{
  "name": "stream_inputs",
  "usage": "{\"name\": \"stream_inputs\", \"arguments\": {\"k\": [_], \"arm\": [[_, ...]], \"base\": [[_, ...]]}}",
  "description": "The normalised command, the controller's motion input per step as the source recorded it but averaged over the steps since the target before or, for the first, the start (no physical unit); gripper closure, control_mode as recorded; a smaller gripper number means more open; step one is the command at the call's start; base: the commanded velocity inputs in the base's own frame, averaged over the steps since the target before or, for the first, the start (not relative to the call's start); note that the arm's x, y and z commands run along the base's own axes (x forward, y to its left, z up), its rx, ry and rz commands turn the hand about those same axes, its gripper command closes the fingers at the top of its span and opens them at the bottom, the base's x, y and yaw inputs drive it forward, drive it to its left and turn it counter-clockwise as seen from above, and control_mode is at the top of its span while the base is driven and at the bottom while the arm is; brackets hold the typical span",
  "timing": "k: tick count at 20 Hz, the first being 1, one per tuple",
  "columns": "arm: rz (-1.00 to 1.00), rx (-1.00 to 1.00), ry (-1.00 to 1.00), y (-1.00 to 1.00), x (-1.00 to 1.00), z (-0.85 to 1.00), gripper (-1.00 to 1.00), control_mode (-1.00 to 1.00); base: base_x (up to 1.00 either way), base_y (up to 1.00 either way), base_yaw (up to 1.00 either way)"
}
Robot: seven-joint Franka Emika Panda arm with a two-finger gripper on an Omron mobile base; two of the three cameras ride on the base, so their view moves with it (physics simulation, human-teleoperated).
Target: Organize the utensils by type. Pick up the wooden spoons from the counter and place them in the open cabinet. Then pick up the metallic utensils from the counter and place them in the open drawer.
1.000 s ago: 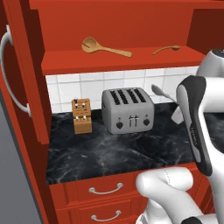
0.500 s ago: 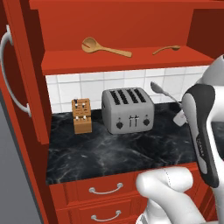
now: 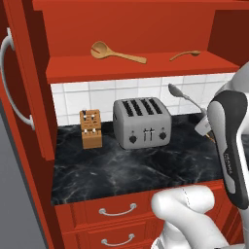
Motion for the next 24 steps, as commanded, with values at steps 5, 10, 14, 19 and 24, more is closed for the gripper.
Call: {"name": "stream_inputs", "arguments": {"k": [5,10,14,19,24], "arm": [[0.00,0.00,-0.01,0.03,0.00,0.00,1.00,-1.00],[0.00,0.00,0.00,0.00,0.00,0.00,1.00,-1.00],[0.00,0.00,0.00,0.00,0.00,0.00,1.00,-1.00],[0.00,0.00,0.00,0.00,0.00,0.00,1.00,1.00],[0.00,0.00,0.00,0.00,0.00,0.00,1.00,1.00]], "base": [[0.00,0.00,0.00],[0.00,0.00,0.00],[0.00,0.00,0.00],[-0.02,0.00,0.00],[-0.50,0.00,0.00]]}}
